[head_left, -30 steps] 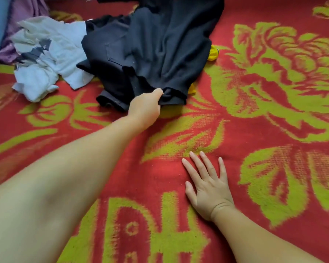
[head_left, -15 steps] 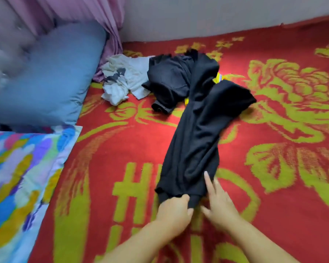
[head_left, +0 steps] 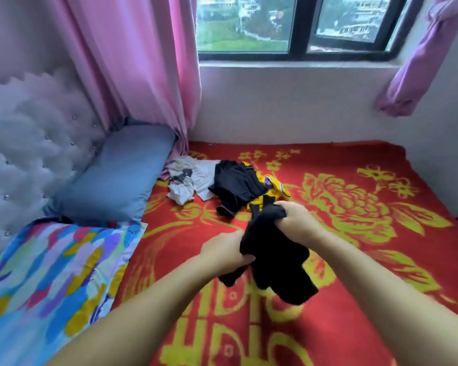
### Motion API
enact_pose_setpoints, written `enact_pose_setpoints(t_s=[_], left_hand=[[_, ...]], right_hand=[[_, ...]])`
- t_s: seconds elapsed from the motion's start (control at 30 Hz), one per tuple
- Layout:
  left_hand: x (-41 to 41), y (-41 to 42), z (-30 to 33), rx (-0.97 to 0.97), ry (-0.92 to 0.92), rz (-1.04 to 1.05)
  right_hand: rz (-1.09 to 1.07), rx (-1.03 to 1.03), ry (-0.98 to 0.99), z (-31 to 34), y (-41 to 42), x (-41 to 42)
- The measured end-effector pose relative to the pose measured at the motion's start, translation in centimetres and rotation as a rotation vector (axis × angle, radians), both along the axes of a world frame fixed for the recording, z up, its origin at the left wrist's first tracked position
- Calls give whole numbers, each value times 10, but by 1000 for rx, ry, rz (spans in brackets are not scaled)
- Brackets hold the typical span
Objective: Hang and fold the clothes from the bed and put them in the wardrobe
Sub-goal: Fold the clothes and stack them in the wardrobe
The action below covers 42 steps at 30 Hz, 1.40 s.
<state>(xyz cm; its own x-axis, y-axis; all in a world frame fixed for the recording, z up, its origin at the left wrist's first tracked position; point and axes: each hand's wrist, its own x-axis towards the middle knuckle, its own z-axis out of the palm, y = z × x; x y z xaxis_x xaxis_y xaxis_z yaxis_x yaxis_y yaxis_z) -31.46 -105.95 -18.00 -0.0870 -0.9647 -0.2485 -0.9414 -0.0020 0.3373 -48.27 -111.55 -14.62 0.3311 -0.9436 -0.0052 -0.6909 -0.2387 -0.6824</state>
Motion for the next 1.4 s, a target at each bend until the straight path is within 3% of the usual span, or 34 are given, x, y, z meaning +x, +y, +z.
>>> enact_pose_setpoints(t_s=[0.1, 0.2, 0.27, 0.3, 0.37, 0.43, 0.53, 0.6, 0.63, 0.7, 0.77, 0.83, 0.9, 0.97, 1.07, 1.17, 1.3, 1.4], left_hand=[[19, -1, 34, -10, 89, 30], [36, 3, 58, -172, 581, 187], [43, 16, 63, -13, 917, 196], [42, 25, 61, 123, 950, 141], [31, 42, 49, 300, 945, 19], [10, 54, 45, 339, 916, -81], [-14, 58, 64, 273, 873, -139], [-17, 53, 80, 84, 855, -71], [-15, 50, 89, -16, 871, -30], [-11, 42, 107, -182, 871, -49], [-15, 39, 132, -271, 805, -150], [-26, 37, 155, -353, 691, -222], [-32, 36, 174, -392, 586, -237], [-27, 36, 187, -427, 518, -265], [-6, 34, 198, -471, 745, -264], [12, 38, 173, -259, 851, -154], [10, 57, 94, 164, 831, -136], [0, 67, 66, 442, 1101, 4]], right_hand=[[29, -47, -124, 72, 3, 6], [-2, -41, -367, 132, 15, 8], [-65, -8, -541, 165, 19, 7], [-101, 18, -637, 178, 20, 6], [-166, 74, -806, 200, 20, 3], [-225, 105, -874, 212, 19, 1], [-322, 75, -833, 209, 16, -11], [-378, 17, -770, 194, 13, -26], [-394, -18, -695, 186, 14, -35], [-358, -74, -329, 171, 25, -51], [-82, -50, -19, 162, 47, -53], [256, 108, 53, 157, 73, -40], [359, 150, 59, 151, 85, -34], [279, 91, -61, 156, 90, -35], [176, 85, -421, 181, 97, -38], [138, 140, -682, 206, 100, -44], [144, 192, -768, 222, 103, -48], [126, 196, -746, 221, 108, -52]])
